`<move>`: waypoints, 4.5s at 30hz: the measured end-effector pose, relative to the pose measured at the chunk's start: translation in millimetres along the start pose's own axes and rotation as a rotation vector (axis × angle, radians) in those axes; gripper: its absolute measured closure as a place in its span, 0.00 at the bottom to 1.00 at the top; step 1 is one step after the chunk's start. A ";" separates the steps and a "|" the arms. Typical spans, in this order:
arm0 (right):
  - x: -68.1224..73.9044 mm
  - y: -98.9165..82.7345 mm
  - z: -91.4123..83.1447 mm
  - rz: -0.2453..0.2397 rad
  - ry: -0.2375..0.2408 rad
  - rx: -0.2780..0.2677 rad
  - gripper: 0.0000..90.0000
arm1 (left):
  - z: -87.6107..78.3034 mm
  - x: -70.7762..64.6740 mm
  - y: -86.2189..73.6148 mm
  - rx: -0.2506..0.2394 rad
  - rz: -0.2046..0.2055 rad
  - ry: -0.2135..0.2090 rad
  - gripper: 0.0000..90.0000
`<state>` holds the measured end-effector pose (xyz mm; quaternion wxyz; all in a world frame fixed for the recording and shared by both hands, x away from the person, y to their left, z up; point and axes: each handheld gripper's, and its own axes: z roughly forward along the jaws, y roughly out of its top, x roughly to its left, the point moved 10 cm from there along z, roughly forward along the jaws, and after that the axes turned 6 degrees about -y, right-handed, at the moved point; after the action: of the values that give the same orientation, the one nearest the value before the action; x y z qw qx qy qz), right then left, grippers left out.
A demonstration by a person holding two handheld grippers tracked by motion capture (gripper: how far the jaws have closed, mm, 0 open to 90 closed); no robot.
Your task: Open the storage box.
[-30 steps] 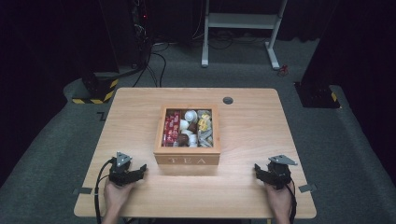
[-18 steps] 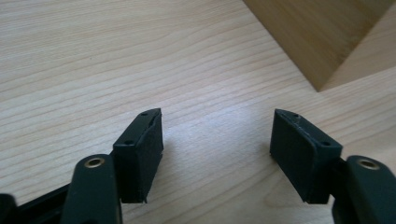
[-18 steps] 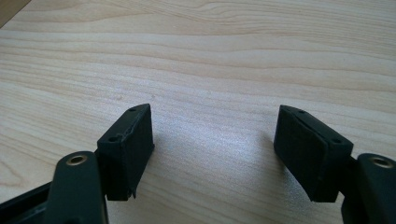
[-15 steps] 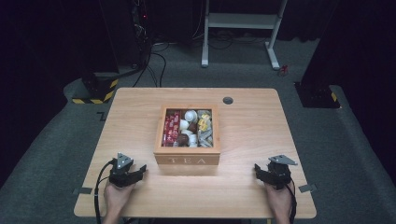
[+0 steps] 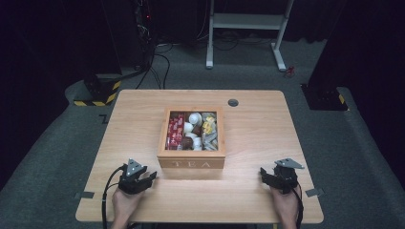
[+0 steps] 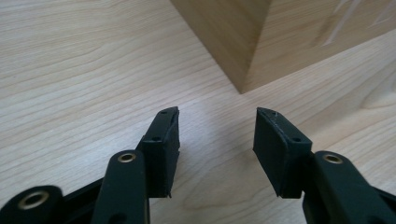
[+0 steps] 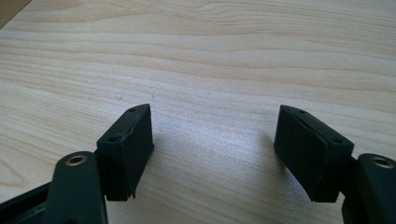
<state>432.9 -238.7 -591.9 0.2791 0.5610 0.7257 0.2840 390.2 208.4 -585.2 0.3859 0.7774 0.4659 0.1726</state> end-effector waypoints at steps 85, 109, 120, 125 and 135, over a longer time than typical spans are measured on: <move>0.1 0.0 0.1 -0.004 0.002 0.000 0.30 | -8.3 -38.1 79.0 -0.151 0.013 -0.141 1.00; 0.3 -0.1 0.1 -0.004 0.001 0.001 0.30 | -10.6 -37.6 105.5 -0.149 0.028 -0.128 1.00; 0.4 -0.1 0.0 -0.002 -0.004 0.000 0.30 | -9.6 -36.5 116.9 -0.135 0.024 -0.136 1.00; 7.0 -1.8 -3.3 -0.019 0.018 0.013 0.34 | -12.9 -35.2 125.0 -0.140 0.038 -0.133 1.00; 44.6 15.0 -20.0 -0.015 0.184 -0.064 0.44 | -16.4 -31.5 140.3 -0.151 0.046 -0.136 1.00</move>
<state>418.7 -194.2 -571.2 0.2312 0.5176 0.7432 0.3554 446.9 150.9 -465.1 0.4699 0.7666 0.4062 0.1627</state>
